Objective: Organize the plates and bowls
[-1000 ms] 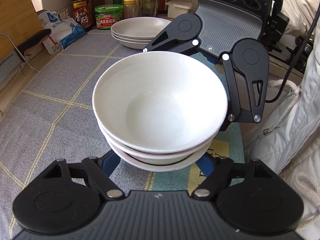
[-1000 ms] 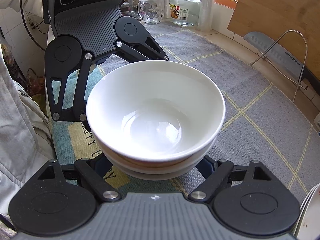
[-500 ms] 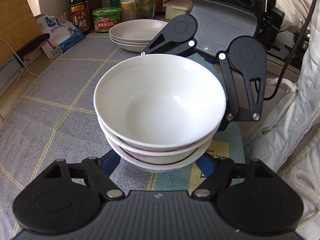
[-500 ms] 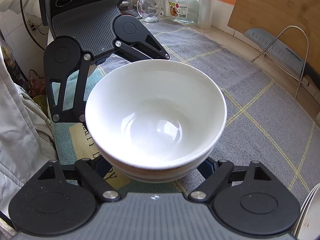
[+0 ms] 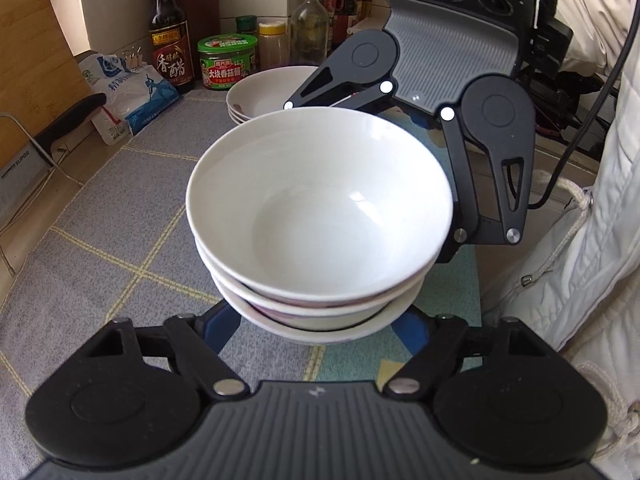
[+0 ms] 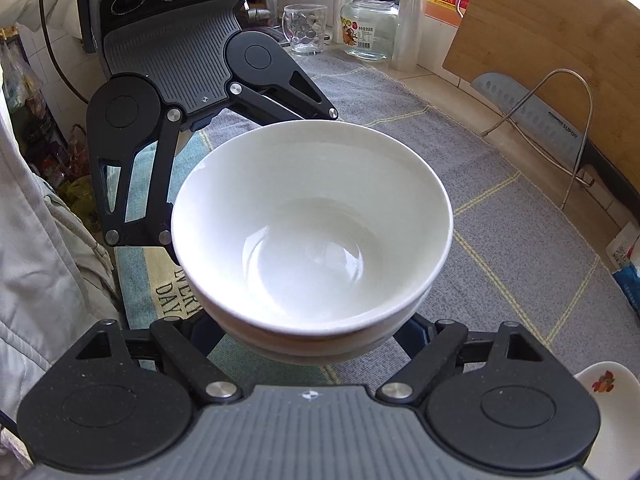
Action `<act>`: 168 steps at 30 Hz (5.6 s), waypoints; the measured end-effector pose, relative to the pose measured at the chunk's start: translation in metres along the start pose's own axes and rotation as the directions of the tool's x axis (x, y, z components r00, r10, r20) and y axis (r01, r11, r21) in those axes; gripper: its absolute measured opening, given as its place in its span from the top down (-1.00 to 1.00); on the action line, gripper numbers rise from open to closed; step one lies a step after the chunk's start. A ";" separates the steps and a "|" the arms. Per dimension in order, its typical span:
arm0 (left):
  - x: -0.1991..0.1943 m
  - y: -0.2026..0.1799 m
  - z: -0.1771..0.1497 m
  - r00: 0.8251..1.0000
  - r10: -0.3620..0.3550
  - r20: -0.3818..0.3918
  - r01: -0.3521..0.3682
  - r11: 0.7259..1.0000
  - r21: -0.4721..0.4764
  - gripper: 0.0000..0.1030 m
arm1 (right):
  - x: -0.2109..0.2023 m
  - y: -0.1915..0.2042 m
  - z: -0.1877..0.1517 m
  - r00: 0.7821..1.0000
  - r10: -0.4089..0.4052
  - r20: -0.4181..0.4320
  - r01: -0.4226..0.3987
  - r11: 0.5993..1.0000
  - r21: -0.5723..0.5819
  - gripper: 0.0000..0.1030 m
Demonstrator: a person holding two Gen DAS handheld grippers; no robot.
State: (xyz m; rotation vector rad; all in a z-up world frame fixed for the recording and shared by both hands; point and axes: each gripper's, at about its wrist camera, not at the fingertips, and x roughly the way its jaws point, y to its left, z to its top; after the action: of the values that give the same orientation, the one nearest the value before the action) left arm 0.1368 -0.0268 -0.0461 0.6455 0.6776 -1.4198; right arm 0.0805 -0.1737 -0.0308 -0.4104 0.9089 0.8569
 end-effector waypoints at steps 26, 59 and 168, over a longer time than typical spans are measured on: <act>0.121 0.005 0.158 0.999 0.016 0.048 -0.020 0.996 0.087 -0.58 | -0.106 -0.125 -0.102 0.993 -0.118 -0.021 0.118 0.993 -0.009 -0.75; 0.130 0.011 0.161 0.985 0.081 0.155 -0.081 0.997 -0.010 -0.82 | -0.098 -0.158 -0.139 0.986 -0.164 -0.030 0.166 0.980 0.114 -1.00; -0.023 -0.073 0.089 0.863 0.502 0.047 -0.414 0.758 -0.505 -0.99 | -0.151 0.074 -0.072 0.515 -0.800 -0.308 0.616 0.096 0.782 -1.00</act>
State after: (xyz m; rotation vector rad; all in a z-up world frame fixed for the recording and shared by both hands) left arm 0.0669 -0.0824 0.0295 0.2517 0.6383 -0.7856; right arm -0.0640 -0.2451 0.0546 0.1360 0.6748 -0.5559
